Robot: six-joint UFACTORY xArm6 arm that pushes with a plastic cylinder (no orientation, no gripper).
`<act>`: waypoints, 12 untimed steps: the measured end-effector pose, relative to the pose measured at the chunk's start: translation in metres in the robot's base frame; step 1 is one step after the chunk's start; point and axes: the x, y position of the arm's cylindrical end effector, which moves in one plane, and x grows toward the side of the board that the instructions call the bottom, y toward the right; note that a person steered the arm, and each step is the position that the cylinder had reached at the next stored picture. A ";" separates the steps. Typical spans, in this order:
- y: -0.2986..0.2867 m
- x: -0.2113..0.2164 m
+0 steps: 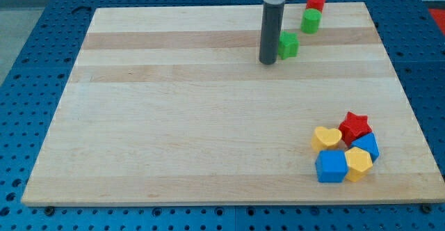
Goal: Slide green star down towards bottom center
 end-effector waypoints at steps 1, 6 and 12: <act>-0.017 -0.027; 0.025 -0.009; 0.047 0.019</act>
